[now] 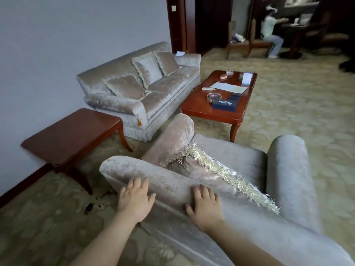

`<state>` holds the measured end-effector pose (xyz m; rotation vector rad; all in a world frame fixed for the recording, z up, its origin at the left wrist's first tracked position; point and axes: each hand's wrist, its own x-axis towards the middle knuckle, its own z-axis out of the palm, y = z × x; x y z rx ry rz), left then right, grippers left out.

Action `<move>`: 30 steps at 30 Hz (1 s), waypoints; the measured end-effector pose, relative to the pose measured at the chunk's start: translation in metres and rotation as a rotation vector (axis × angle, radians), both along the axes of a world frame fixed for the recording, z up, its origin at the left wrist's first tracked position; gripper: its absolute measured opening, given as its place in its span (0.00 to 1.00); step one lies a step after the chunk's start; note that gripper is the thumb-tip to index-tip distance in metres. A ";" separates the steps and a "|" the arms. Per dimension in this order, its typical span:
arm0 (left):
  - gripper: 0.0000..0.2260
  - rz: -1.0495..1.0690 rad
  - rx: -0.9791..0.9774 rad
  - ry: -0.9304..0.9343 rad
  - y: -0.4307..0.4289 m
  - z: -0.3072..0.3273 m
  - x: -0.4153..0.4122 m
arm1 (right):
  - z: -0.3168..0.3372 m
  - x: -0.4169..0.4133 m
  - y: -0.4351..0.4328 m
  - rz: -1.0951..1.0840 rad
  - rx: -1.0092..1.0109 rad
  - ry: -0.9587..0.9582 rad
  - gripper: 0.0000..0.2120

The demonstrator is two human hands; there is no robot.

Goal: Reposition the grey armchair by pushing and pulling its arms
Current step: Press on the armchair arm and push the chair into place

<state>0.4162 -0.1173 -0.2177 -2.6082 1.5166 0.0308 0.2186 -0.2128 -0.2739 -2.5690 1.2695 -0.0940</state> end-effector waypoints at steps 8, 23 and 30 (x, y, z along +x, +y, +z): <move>0.29 -0.059 0.061 0.105 0.006 -0.015 0.099 | 0.016 0.107 0.006 -0.081 -0.009 -0.015 0.29; 0.29 -0.203 0.051 -0.042 -0.103 -0.010 0.381 | 0.019 0.403 -0.107 -0.213 0.279 -0.217 0.25; 0.29 -0.382 0.041 -0.008 -0.166 -0.016 0.459 | 0.013 0.486 -0.138 -0.416 0.216 -0.304 0.24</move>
